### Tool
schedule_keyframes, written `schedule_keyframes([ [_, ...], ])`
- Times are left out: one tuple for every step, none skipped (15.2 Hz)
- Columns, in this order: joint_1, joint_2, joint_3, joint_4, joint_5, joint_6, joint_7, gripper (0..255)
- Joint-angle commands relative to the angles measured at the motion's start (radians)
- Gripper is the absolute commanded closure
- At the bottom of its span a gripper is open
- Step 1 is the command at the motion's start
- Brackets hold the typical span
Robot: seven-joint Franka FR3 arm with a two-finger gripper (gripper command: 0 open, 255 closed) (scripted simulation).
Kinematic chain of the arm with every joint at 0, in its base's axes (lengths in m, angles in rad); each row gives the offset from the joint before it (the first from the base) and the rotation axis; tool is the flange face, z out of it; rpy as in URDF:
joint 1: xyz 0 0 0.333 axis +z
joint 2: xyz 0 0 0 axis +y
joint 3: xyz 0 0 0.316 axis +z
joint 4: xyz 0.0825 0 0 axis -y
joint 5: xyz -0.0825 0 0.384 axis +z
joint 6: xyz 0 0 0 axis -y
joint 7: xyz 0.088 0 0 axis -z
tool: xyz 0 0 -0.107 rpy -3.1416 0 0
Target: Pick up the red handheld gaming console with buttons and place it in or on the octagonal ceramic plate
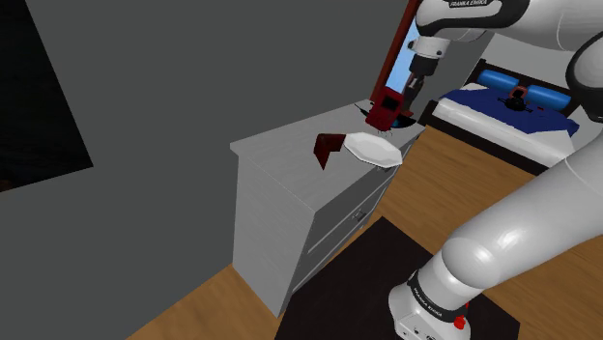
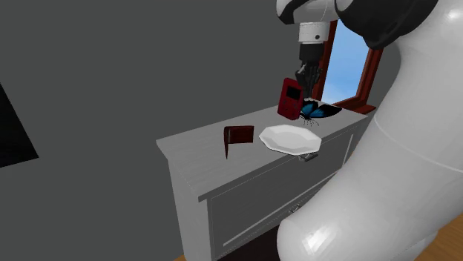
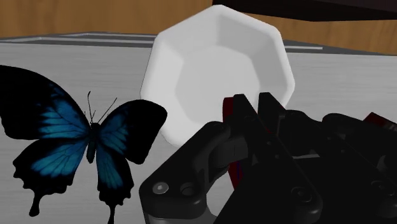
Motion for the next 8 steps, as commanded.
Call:
schedule_keyframes([
  [0.0, -0.003, 0.0, -0.03, -0.001, 0.027, 0.004, 255],
  [0.0, -0.003, 0.0, -0.043, -0.002, 0.041, 0.004, 255],
  [-0.001, -0.003, -0.001, -0.057, -0.002, 0.054, 0.005, 255],
  [-0.001, -0.003, -0.002, -0.07, -0.003, 0.068, 0.006, 255],
  [-0.001, -0.002, -0.002, -0.082, -0.003, 0.081, 0.006, 255],
  [-0.002, -0.001, -0.003, -0.095, -0.003, 0.094, 0.007, 255],
  [-0.002, 0.0, -0.004, -0.107, -0.003, 0.108, 0.007, 255],
  [-0.003, 0.001, -0.005, -0.119, -0.003, 0.121, 0.007, 255],
])
